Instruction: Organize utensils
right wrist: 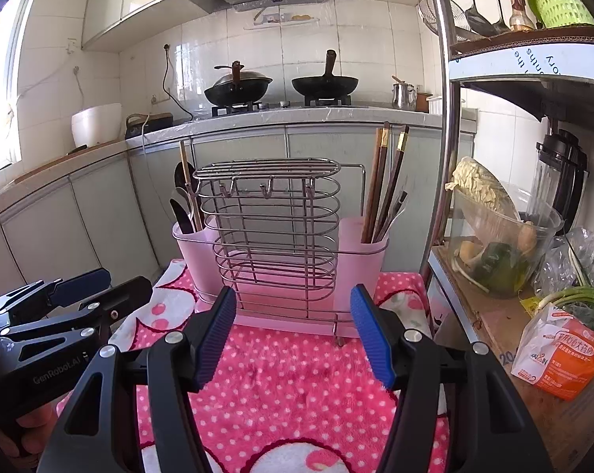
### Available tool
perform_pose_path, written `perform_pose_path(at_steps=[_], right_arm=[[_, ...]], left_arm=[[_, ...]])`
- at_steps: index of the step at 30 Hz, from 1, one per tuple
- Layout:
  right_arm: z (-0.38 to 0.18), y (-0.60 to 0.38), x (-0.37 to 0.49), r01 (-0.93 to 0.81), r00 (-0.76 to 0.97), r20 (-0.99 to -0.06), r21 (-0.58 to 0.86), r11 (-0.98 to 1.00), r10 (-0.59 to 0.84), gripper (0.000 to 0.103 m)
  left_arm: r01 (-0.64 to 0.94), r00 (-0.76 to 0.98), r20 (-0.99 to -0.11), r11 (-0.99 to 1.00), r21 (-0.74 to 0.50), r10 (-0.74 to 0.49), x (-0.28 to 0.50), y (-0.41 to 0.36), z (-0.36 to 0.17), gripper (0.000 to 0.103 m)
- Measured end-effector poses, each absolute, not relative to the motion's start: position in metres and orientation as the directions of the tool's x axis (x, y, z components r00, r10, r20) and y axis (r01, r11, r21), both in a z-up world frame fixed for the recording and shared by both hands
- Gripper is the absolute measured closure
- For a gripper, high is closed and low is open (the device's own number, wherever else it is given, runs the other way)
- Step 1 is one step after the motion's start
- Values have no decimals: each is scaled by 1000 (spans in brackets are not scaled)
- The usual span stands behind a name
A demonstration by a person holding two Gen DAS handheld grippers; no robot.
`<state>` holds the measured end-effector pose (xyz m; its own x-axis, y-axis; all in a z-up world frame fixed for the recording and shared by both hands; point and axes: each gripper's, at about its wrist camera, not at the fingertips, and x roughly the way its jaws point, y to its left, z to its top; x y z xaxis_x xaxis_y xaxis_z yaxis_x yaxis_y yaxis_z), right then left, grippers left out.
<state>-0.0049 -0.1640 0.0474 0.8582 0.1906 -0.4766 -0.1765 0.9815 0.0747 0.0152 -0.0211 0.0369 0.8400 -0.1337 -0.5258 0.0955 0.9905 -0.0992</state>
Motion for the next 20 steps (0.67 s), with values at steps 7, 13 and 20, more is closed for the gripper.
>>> perform_pose_path(at_steps=[7,13,20], right_arm=[[43,-165,1,-176,852,-486,80,981,192,43],[38,-168,7,-172,846,-498,86,981,192,43],[33,-170,14,-169,837,-512,94,981,193,43]], left_arm=[[97,835,-533,991,-96,-133,20,-22,34,43],[91,832,-541,992,-89,-125,25,-22,30,43],[93,819,-560,992,-89,-127,33,-24,24,43]])
